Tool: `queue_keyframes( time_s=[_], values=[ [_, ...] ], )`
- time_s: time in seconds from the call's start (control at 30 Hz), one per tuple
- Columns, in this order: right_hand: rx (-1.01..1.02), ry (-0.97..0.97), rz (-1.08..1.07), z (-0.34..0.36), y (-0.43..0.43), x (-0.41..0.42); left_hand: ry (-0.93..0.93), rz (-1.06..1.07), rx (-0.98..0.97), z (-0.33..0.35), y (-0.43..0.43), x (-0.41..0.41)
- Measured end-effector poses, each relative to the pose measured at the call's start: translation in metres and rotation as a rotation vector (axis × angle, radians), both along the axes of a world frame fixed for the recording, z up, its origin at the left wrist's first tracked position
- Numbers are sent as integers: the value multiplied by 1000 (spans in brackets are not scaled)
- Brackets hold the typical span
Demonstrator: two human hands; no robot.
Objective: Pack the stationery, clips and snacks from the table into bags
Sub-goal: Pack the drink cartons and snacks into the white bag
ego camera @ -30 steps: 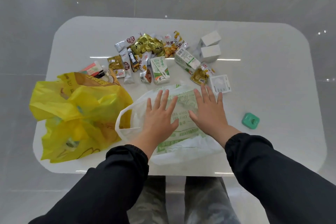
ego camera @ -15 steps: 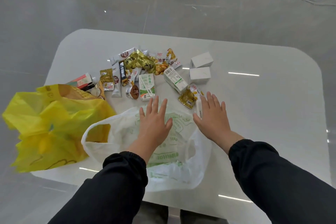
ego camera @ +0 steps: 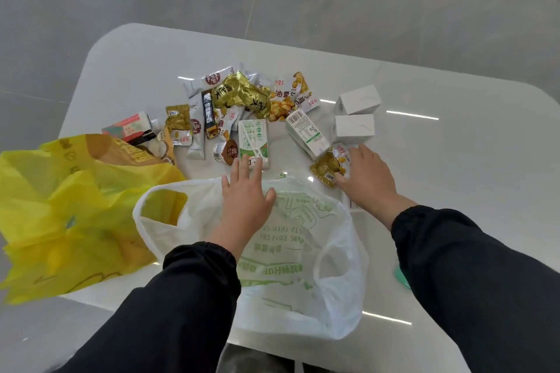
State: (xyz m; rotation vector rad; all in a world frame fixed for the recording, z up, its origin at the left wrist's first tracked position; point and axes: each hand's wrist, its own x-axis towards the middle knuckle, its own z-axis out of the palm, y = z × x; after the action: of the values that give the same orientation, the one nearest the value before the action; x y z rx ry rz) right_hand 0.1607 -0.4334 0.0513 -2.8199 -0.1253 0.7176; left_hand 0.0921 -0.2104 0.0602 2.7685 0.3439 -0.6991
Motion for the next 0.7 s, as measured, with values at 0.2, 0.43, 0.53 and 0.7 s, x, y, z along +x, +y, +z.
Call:
queue_keyframes(
  time_s=[0.2, 0.43, 0.53, 0.7],
  values=[
    [-80, 71, -67, -28, 23, 10, -41, -43, -53, -26, 17, 24],
    [113, 8, -374, -44, 36, 10, -28, -146, -30, -41, 29, 16],
    [172, 11, -456, -41, 38, 9, -64, -170, -44, -36, 33, 9],
    [210, -27, -547, -20, 38, 2, -62, -216, 12, -24, 44, -7]
  ],
)
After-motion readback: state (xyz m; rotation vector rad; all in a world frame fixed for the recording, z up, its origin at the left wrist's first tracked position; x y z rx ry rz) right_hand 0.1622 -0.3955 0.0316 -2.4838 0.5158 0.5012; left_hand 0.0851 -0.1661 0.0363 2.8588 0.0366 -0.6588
